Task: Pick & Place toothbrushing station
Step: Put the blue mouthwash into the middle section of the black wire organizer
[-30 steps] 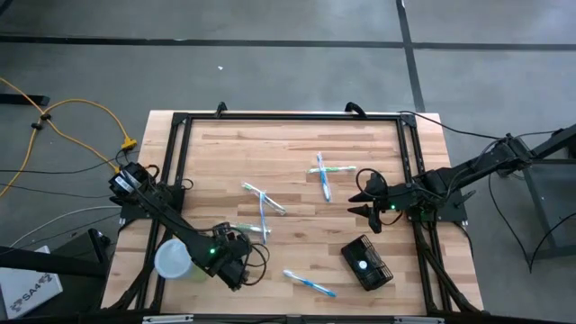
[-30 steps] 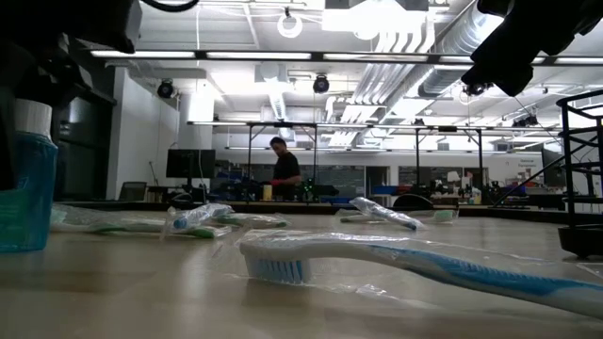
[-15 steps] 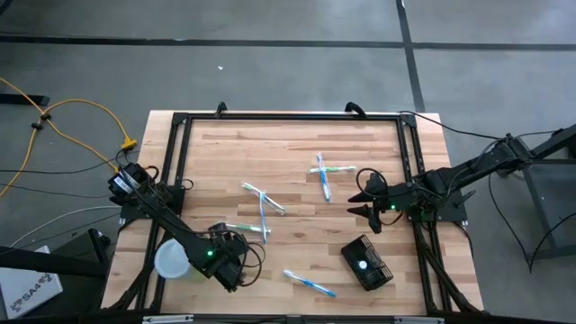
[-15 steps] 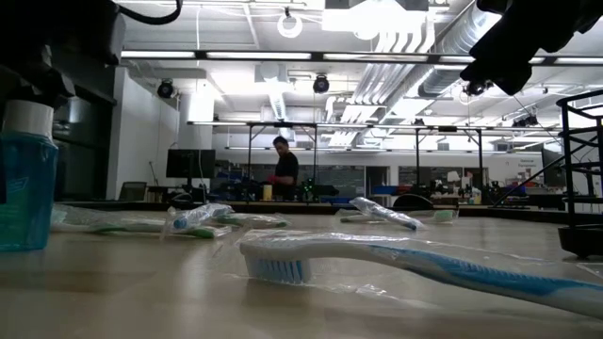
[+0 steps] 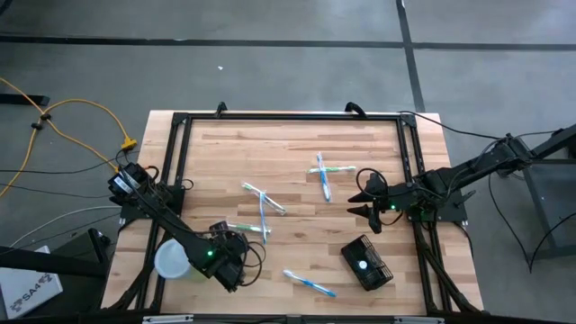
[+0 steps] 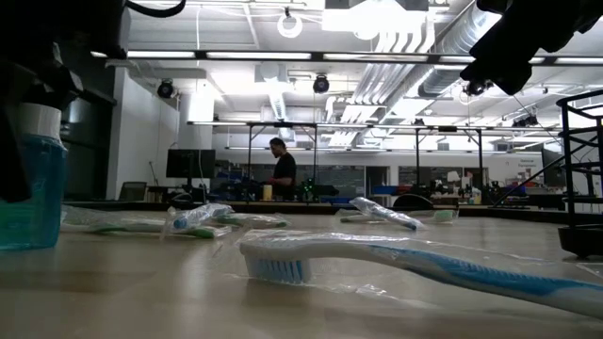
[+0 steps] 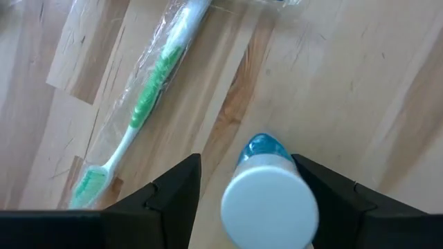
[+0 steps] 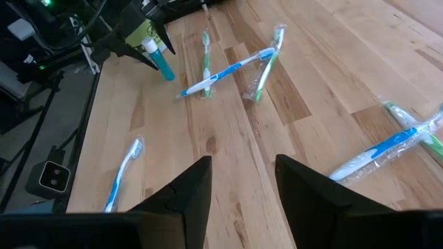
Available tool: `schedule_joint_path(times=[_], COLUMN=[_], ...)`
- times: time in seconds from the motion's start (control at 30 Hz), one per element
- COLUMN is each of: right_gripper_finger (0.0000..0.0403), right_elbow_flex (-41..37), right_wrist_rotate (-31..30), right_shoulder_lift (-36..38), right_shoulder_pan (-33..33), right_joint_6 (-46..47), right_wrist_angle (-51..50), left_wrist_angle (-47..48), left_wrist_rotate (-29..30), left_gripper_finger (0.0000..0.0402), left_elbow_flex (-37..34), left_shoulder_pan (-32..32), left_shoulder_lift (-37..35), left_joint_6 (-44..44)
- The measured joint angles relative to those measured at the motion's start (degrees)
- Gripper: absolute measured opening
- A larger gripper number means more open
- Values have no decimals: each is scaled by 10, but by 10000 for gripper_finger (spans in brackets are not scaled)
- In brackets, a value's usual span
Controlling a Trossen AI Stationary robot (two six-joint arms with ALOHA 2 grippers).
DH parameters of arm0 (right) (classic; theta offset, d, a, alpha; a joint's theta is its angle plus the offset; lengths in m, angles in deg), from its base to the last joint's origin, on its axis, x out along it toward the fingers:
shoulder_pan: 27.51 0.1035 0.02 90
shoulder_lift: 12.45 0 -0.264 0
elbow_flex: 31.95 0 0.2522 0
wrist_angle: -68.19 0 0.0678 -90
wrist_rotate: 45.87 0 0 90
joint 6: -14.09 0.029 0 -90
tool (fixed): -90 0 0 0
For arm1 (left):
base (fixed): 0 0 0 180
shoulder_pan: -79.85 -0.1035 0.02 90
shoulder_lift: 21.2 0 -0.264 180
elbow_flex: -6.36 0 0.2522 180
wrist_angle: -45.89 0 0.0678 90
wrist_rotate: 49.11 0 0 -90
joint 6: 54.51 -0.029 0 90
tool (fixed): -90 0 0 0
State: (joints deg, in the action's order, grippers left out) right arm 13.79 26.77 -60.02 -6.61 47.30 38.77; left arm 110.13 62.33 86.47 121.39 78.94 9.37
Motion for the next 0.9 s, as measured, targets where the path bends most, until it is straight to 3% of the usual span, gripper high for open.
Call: schedule_joint_path(times=[0.9], right_gripper_finger=[152], right_elbow_flex=[0], right_wrist_rotate=[0], right_shoulder_lift=[0], right_shoulder_pan=[0], right_joint_6=[0], right_wrist_angle=[0], left_wrist_angle=[-19], left_wrist_rotate=[5], left_gripper_finger=[97], left_elbow_flex=[-2], left_shoulder_pan=[0], left_shoulder_lift=[0], left_joint_6=[-5])
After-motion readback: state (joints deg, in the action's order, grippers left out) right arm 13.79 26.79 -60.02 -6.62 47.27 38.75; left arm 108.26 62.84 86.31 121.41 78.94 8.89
